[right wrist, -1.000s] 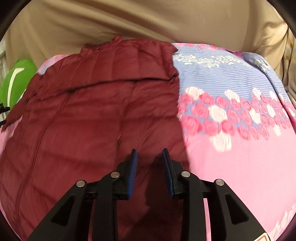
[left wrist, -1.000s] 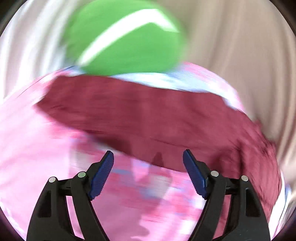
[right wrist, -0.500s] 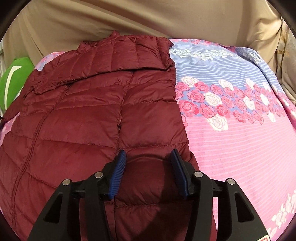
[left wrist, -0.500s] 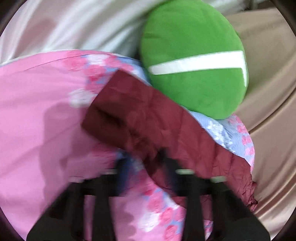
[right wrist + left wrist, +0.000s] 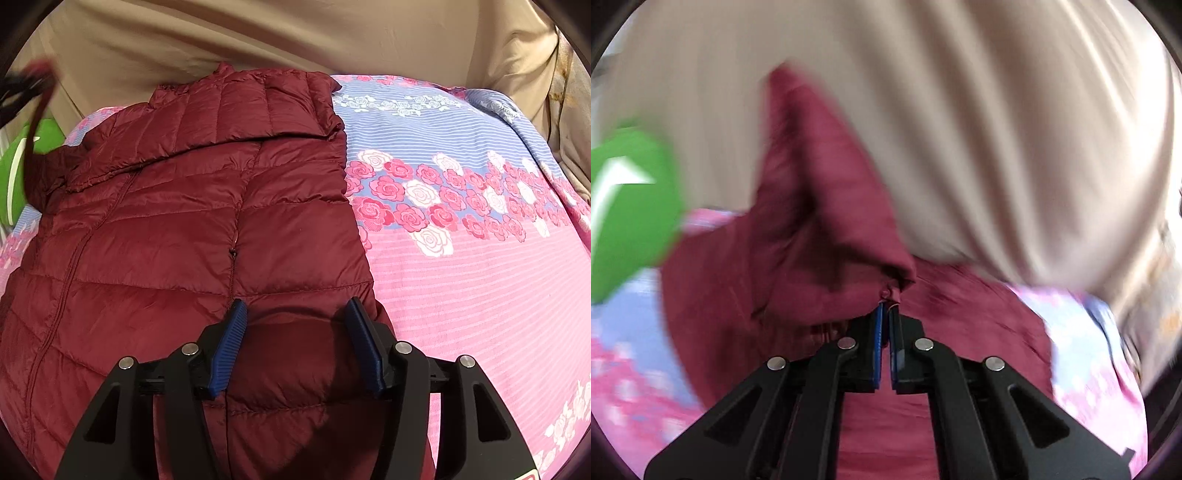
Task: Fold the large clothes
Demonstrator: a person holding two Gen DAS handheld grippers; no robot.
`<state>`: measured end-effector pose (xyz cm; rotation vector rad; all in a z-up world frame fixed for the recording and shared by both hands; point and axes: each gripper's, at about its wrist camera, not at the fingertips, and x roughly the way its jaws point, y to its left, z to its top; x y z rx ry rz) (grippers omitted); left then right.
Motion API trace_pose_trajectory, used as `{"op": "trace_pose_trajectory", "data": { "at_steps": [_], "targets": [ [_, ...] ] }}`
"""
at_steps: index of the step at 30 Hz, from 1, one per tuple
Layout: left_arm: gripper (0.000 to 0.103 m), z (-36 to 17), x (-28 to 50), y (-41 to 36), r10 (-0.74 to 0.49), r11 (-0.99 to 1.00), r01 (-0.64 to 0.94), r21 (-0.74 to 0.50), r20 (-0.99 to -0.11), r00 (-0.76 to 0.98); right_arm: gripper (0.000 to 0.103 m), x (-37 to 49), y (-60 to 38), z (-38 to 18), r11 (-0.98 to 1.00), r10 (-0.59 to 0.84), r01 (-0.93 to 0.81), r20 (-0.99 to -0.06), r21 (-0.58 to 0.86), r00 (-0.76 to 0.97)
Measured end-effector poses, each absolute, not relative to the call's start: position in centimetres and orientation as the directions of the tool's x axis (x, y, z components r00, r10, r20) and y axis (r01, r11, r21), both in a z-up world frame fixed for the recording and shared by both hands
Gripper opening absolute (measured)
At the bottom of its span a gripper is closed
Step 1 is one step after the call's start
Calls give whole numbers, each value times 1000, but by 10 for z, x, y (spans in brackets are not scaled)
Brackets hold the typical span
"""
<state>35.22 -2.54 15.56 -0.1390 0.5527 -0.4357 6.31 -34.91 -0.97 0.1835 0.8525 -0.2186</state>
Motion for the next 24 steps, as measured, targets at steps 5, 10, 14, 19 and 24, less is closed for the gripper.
{"op": "trace_pose_trajectory", "data": {
  "at_steps": [5,10,14,19,24],
  "targets": [
    [49,67,360,-171,-480,856,472,-211,-662,575,59,60,-351,-10,960,-96,260,-756,101,648],
    [64,10,335,-204,-461,851,489,-191,-716,524,66,58,-356,-10,957,-51,247,-747,154,663],
    [79,33,313,-162,-551,805,537,-252,-653,520,66,59,-358,-7,954,-45,249,-745,165,665],
    [89,58,304,-80,-528,837,486,-253,-609,592,66,78,-362,19,951,41,196,-726,239,686],
    [88,35,329,30,-473,877,252,-408,-648,597,69,129,-367,44,934,137,147,-706,326,695]
  ]
}}
